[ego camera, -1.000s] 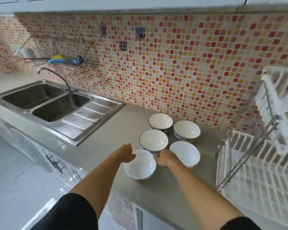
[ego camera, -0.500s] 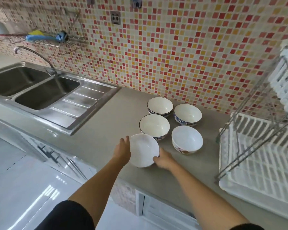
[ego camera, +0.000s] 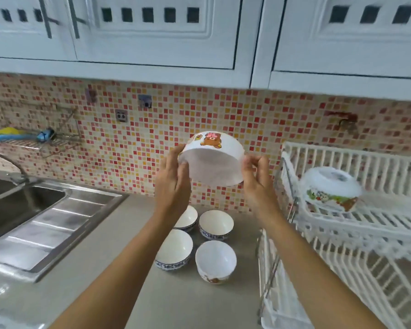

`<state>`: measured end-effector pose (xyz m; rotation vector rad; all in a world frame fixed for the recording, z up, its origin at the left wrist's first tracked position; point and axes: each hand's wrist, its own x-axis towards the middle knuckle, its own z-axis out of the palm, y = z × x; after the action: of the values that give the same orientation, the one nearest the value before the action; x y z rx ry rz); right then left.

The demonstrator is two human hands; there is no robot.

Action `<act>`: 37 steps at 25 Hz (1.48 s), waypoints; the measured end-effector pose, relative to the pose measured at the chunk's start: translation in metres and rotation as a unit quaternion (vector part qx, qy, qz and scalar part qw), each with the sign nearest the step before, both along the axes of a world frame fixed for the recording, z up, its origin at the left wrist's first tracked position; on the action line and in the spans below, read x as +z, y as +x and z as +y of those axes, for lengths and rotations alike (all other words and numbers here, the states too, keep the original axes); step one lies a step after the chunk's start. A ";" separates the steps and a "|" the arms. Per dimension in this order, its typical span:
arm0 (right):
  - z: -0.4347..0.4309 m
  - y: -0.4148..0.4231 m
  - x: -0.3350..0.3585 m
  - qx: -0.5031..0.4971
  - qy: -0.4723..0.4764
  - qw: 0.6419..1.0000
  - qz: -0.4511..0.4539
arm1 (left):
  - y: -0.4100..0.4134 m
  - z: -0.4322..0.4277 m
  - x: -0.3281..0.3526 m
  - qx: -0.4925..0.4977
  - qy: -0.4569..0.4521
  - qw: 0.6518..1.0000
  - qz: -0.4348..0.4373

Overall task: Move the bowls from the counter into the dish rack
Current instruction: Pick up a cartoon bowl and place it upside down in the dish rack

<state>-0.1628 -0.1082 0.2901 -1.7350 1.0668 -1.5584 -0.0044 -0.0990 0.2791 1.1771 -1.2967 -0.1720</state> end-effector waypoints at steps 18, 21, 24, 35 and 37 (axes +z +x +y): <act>-0.042 -0.282 0.063 -0.005 0.130 0.985 0.113 | -0.233 -0.039 0.059 -0.258 0.065 0.962 -0.062; -0.065 -0.289 0.047 -0.017 0.163 0.960 0.228 | -0.238 -0.057 0.047 -0.249 0.148 0.956 -0.055; -0.079 -0.289 0.034 -0.010 0.182 0.937 0.300 | -0.242 -0.070 0.039 -0.262 0.223 0.935 -0.086; -0.085 -0.293 0.024 0.017 0.284 0.887 0.365 | -0.255 -0.078 0.029 -0.207 0.293 0.877 -0.319; -0.085 -0.291 0.026 0.010 0.287 0.883 0.371 | -0.256 -0.080 0.027 -0.196 0.304 0.870 -0.336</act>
<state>-0.4538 -0.1928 0.3165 -1.8919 1.6447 -0.4163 -0.2602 -0.1788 0.3065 1.5614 -2.2062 -0.5346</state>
